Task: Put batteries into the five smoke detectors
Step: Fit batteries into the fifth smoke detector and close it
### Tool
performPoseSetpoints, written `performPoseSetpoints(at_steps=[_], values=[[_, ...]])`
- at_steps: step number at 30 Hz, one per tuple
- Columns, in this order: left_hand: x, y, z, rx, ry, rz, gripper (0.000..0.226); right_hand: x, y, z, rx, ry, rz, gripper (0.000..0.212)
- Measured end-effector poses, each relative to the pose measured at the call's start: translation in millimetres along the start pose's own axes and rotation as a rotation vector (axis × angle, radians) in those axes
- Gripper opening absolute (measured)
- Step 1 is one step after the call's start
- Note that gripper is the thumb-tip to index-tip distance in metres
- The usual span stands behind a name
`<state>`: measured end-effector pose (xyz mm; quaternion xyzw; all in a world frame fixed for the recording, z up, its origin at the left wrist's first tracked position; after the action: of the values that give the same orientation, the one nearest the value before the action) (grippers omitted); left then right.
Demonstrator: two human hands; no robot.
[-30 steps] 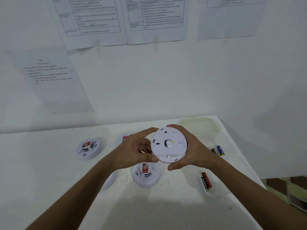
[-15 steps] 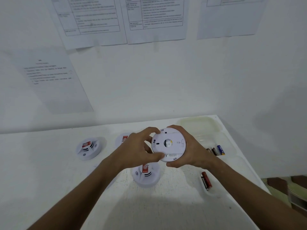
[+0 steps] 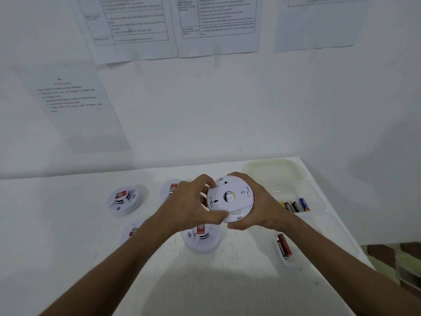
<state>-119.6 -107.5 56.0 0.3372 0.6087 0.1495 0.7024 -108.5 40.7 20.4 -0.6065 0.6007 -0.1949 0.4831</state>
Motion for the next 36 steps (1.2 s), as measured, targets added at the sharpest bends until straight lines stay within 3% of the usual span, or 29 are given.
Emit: performPoseSetpoints(at_steps=[3,6,12,16,23,36], values=[[-1.2,5.6,0.9,0.061,0.05,-0.153,0.071,2.6,4.0,3.5,0.012,-0.02,0.013,0.094],[0.6,11.7,3.8,0.099,0.087,-0.244,0.067,6.6,5.4,5.1,0.021,-0.02,0.008,0.096],[-13.0,7.3,15.6,0.163,0.172,0.024,0.052,-4.5,0.6,20.6,0.07,0.014,0.019,0.096],[-6.0,-6.4,37.1,0.165,0.191,0.035,0.049,-28.6,-1.8,44.6,0.111,0.075,-0.002,0.099],[53.4,-28.8,77.7,0.111,0.049,0.057,0.053,-62.0,-15.3,96.2,0.175,0.123,0.033,0.099],[128.6,-48.5,86.6,0.018,-0.172,-0.253,0.054,-56.5,-33.7,148.0,0.174,0.131,0.033,0.097]])
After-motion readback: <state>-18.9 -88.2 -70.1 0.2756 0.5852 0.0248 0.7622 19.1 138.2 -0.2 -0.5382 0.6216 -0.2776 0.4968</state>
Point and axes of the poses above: each hand's wrist, its own z-axis away from the middle knuckle, its own x-axis out of the palm, y = z × x, the point moved 9 cm from there along -z, towards the middle knuckle, and after that the axes turned 14 degrees about -x, right-handed, at the moved point
